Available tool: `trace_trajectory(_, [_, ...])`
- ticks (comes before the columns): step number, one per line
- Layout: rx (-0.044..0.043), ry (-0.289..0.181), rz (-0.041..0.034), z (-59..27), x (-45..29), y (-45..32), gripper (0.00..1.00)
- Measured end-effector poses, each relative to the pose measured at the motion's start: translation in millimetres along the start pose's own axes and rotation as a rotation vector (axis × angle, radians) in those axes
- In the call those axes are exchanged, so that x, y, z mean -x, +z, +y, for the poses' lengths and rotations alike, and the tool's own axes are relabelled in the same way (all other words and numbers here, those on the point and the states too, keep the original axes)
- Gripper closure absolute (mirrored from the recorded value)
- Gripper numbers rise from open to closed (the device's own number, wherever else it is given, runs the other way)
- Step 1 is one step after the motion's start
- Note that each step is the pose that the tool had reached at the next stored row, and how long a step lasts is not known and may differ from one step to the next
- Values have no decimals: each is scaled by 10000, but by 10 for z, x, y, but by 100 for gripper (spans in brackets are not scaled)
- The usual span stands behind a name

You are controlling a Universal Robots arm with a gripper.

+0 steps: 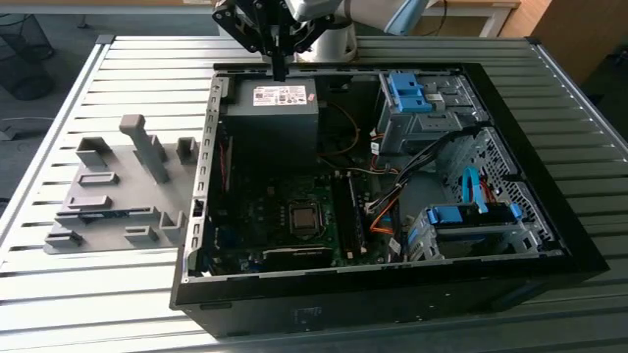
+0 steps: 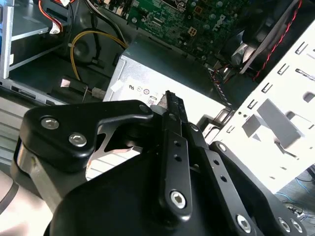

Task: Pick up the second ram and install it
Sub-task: 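Reach for the second ram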

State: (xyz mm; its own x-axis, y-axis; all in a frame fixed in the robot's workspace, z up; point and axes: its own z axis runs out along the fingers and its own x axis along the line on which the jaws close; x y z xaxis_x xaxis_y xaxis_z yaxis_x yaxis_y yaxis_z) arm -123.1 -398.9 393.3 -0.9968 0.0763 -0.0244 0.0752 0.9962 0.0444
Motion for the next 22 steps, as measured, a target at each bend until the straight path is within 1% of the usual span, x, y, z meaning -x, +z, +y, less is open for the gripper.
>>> trace_trajectory(7, [0,-1,0,-3,-32,0,89])
trace_trajectory(15, [0,0,0,-7,-89,-1,89])
trace_trajectory(22, [0,-1,0,-7,-95,-1,89])
